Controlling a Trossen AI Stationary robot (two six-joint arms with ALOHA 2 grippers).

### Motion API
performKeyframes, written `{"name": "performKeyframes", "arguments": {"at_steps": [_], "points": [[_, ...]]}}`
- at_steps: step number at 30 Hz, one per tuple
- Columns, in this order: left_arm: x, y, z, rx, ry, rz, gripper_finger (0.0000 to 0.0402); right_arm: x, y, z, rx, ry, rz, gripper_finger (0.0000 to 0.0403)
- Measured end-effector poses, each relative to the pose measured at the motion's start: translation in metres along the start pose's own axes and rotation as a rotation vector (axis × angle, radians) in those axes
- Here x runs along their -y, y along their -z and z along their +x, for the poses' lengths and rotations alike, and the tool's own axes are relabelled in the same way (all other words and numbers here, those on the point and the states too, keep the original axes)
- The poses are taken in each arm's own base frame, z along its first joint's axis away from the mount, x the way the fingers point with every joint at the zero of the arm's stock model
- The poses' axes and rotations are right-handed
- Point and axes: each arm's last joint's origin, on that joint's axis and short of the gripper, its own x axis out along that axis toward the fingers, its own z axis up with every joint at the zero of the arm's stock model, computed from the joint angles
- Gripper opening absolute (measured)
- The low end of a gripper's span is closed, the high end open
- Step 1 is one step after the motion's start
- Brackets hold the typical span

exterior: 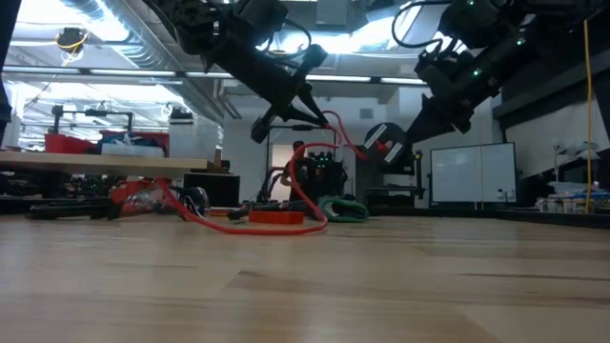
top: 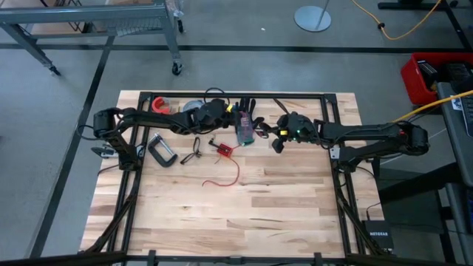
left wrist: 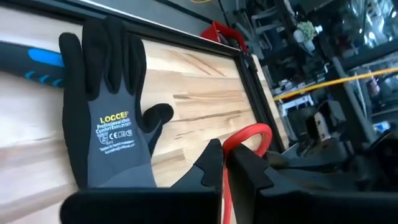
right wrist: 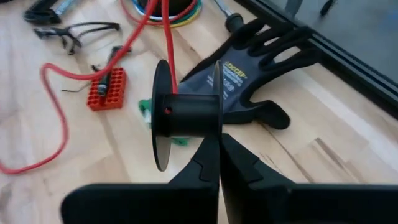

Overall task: Coil cords
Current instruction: Coil the orange wire into the black spool

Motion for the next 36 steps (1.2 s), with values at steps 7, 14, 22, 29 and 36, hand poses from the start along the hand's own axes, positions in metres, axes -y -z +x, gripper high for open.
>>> {"name": "performKeyframes", "arguments": {"at_steps": [7, 14, 22, 29, 36], "points": [[0.003, 0.003, 0.003, 0.012, 0.033, -0.033, 0.0, -0.016, 0.005, 0.021, 0.021, -0.015, -0.055, 0.0001], [0.003, 0.003, 0.003, 0.008, 0.034, -0.037, 0.0, -0.025, 0.012, 0.028, 0.025, 0.101, -0.092, 0.0001], [0.01, 0.013, -0.001, -0.021, 0.064, -0.041, 0.0, -0.026, 0.012, 0.04, 0.049, 0.214, -0.078, 0.0001], [0.016, 0.024, -0.004, -0.048, 0.084, -0.024, 0.0, -0.042, -0.016, 0.057, 0.065, 0.143, -0.057, 0.0001], [0.012, 0.021, -0.003, -0.06, 0.077, 0.044, 0.0, -0.047, -0.017, 0.065, -0.087, 0.093, -0.127, 0.0001]]}}
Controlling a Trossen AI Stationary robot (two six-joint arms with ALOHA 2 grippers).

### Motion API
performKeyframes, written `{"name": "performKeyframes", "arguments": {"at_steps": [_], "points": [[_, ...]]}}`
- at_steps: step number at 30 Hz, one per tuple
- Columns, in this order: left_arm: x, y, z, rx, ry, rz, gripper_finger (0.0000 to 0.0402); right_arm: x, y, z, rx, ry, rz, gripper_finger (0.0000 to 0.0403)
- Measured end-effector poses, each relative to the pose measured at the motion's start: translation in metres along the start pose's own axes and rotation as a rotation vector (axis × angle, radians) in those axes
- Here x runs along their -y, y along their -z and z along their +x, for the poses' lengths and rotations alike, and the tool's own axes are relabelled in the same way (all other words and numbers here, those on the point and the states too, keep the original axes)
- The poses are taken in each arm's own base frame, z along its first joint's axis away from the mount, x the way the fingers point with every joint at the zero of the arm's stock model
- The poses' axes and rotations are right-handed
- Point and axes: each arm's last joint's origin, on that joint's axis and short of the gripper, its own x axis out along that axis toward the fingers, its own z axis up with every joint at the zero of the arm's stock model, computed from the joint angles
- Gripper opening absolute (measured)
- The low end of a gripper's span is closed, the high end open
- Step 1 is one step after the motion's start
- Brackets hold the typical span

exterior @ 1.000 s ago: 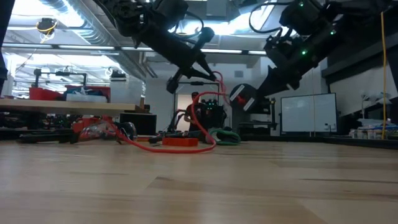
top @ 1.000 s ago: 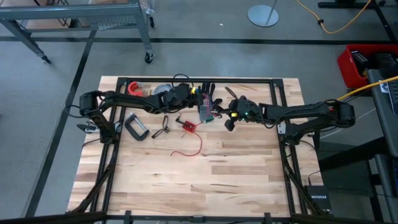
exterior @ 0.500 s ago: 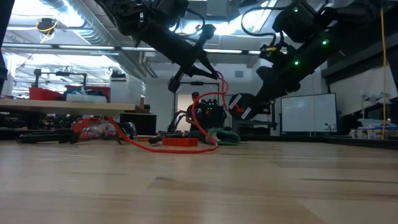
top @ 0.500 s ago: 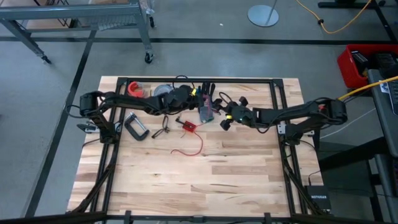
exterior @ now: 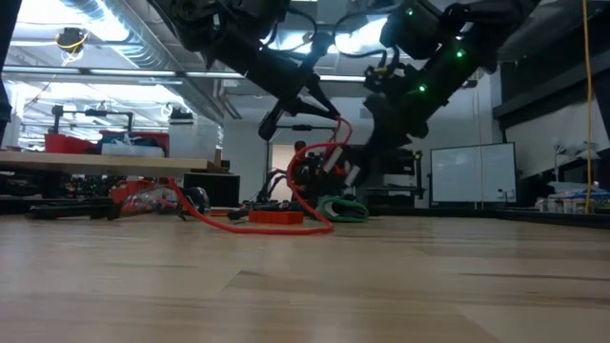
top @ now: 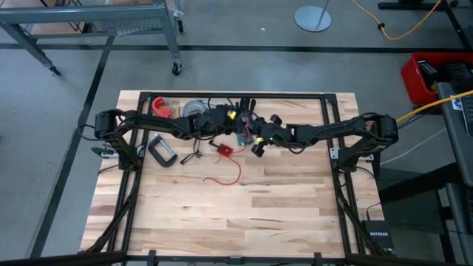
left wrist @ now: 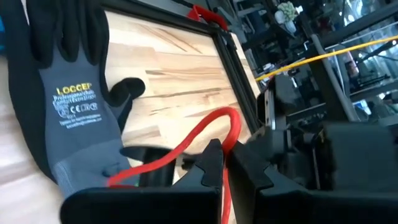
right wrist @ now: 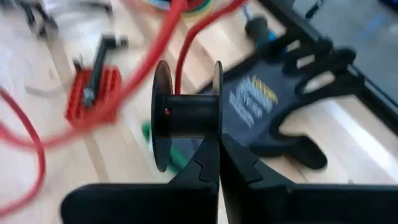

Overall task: Coil cords
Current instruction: Coil the orange wire into the black spool

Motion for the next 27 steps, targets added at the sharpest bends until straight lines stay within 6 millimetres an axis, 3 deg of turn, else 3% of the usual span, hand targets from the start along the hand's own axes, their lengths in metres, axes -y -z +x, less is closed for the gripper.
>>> {"name": "performKeyframes", "arguments": {"at_steps": [7, 22, 27], "points": [[0.0, -0.001, 0.0, -0.013, 0.008, -0.002, 0.0, 0.0, 0.001, 0.0, -0.007, 0.0, -0.002, 0.0001], [0.018, 0.031, -0.009, -0.097, 0.065, 0.033, 0.0, 0.001, -0.014, -0.001, 0.148, 0.054, 0.168, 0.0001], [0.015, 0.035, -0.01, -0.126, 0.026, 0.056, 0.0, -0.002, -0.02, -0.002, 0.193, -0.043, 0.22, 0.0001]]}}
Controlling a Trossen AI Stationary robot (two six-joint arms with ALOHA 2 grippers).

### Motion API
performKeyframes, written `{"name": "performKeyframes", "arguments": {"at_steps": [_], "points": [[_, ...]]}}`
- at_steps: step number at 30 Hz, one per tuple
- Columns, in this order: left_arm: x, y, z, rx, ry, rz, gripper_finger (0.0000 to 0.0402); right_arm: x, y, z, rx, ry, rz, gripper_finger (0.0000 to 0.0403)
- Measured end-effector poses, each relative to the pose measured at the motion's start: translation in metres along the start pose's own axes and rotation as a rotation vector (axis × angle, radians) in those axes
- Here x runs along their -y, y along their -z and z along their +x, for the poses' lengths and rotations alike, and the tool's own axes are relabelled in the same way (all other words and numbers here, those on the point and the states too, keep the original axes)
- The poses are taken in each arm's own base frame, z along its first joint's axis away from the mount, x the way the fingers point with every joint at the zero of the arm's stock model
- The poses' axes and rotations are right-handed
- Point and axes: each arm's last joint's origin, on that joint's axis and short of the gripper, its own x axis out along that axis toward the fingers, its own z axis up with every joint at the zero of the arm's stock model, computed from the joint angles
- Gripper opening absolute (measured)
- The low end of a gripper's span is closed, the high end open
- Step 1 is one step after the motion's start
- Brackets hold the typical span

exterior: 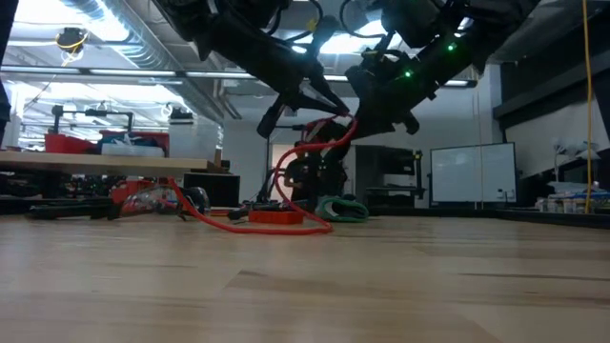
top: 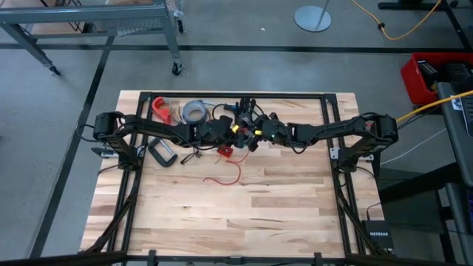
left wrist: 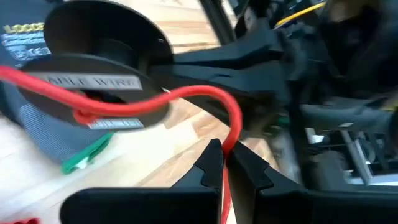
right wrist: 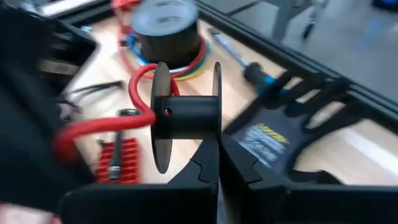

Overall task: Coil cords
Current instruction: Coil the orange wire into the black spool

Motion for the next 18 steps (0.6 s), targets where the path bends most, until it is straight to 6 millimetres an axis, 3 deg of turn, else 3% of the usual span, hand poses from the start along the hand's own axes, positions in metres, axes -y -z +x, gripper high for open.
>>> {"name": "performKeyframes", "arguments": {"at_steps": [12, 18], "points": [[0.001, -0.019, -0.009, 0.054, 0.011, 0.022, 0.0, 0.004, 0.013, -0.001, -0.135, 0.012, -0.053, 0.0001], [-0.004, -0.022, -0.008, 0.049, -0.022, 0.021, 0.0, -0.001, 0.011, -0.001, -0.138, -0.095, -0.036, 0.0001]]}}
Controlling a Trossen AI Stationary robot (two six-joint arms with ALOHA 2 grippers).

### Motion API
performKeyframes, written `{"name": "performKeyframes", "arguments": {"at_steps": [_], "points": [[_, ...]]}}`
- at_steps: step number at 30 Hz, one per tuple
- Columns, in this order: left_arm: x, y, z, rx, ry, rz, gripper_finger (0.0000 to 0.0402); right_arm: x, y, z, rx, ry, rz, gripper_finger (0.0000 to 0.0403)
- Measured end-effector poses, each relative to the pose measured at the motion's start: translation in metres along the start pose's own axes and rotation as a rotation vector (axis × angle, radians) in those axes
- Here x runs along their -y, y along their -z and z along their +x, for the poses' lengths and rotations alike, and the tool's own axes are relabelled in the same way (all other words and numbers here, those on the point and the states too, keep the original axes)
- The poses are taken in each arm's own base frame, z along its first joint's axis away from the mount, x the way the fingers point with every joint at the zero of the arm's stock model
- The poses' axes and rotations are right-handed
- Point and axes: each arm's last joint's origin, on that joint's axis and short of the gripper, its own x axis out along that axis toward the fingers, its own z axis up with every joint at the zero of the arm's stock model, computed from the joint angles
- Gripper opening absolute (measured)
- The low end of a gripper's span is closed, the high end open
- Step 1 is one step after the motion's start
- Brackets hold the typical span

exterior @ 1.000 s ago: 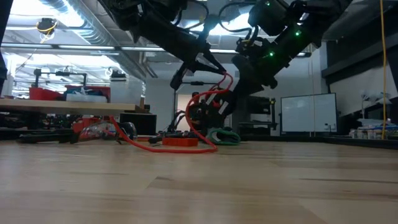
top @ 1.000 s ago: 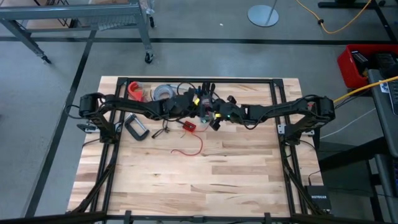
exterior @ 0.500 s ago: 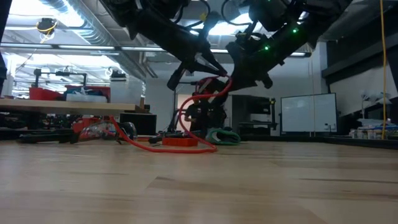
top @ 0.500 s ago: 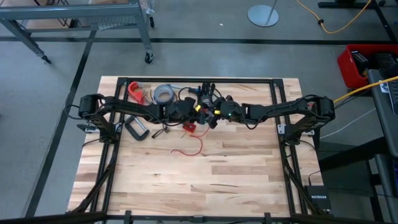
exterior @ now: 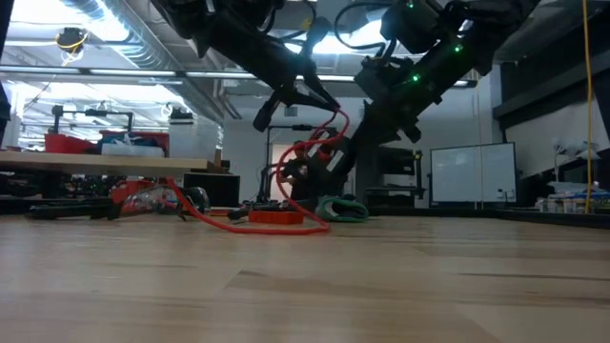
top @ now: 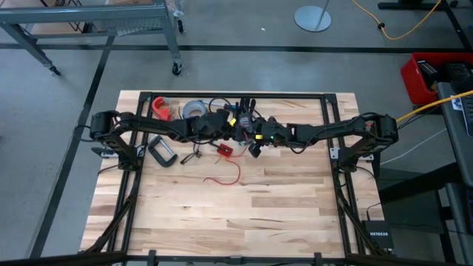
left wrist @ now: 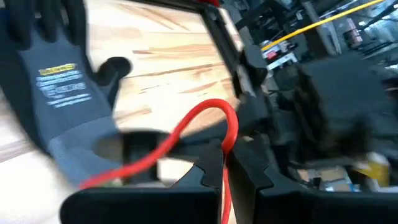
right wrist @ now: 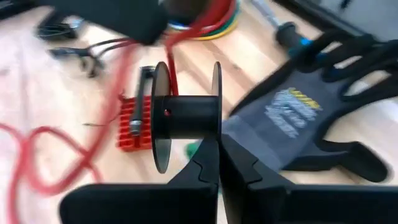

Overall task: Coil cords
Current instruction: Coil the orange wire into the black spool

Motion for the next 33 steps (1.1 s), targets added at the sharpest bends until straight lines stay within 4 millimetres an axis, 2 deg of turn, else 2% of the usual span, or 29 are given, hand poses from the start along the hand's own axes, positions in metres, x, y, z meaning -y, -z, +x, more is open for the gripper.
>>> {"name": "performKeyframes", "arguments": {"at_steps": [7, 13, 25, 33], "points": [[0.003, 0.004, -0.001, -0.008, 0.012, -0.007, 0.0, -0.002, -0.005, 0.0, 0.053, -0.018, 0.014, 0.0001], [0.004, 0.005, -0.001, -0.015, 0.017, -0.011, 0.0, -0.007, -0.013, -0.001, 0.105, -0.139, 0.053, 0.0001], [0.008, 0.011, -0.003, -0.027, 0.032, -0.01, 0.0, -0.007, -0.014, -0.001, 0.117, -0.127, 0.099, 0.0001], [0.018, 0.028, -0.008, -0.069, 0.057, 0.01, 0.0, 0.001, -0.019, 0.0, 0.173, -0.058, 0.155, 0.0001]]}}
